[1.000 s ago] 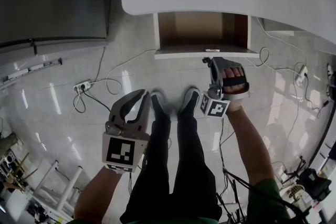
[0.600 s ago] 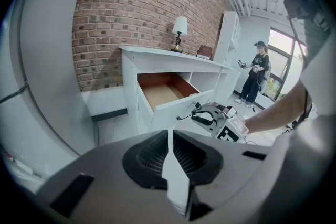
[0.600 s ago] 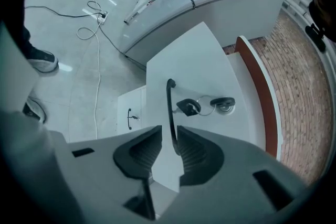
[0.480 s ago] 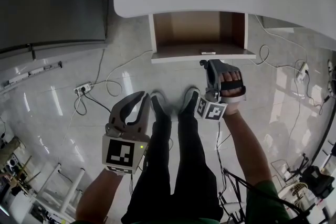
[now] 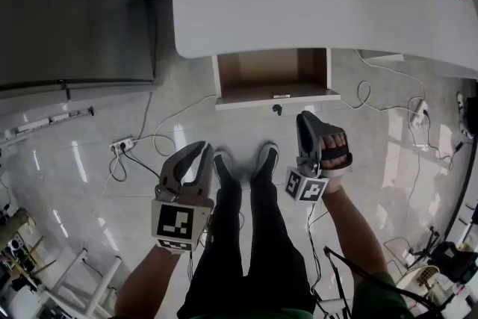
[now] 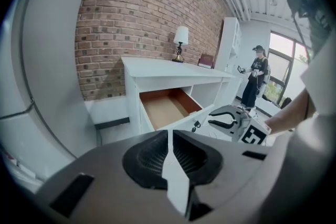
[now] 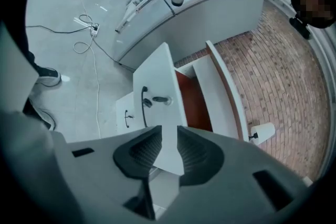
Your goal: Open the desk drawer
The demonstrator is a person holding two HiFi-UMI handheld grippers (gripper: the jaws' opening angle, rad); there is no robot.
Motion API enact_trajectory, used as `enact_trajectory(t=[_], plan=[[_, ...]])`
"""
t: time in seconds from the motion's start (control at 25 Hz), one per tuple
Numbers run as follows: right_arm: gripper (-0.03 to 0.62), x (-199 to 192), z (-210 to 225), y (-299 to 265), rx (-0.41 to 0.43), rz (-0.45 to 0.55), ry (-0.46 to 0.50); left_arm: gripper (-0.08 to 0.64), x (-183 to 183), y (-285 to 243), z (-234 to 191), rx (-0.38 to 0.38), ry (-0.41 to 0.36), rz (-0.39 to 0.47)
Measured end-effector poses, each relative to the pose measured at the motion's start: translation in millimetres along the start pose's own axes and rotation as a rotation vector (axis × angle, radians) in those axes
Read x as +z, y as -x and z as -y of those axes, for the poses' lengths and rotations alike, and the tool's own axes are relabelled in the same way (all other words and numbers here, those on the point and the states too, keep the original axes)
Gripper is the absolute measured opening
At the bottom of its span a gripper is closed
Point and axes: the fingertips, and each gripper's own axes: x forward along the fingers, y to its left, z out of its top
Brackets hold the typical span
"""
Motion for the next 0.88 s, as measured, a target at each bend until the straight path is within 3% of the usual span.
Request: enact_trajectory(t=[0.12, 0.28, 0.56, 0.72, 0.88], plan=[[0.086, 2.6, 45.4, 18.7, -0.017, -0.007, -0.073, 0.026, 30.3, 14.3, -0.7, 0.018, -0.002, 0.029], [0.072, 19.0, 125.0, 52.9, -0.041, -0.001, -0.260, 0.026, 79.4, 47.7, 6.1, 0.040, -0.019, 0.071], [0.060, 60.2, 293.1, 100.8, -0.145, 0.101, -0.560, 0.026, 204.4, 104.9, -7.4, 0.116, -0.087, 0.226], [0.049, 88.1, 361.9, 129.3, -0.166, 0.230, -0.707, 0.026, 271.2, 137.9, -18.1, 0.157, -0.081, 0.328], [0.035, 125.0, 411.1, 159.7, -0.134, 0.414, -0.904, 0.026, 322.1, 167.1, -12.6, 0.164, -0.068, 0.418]])
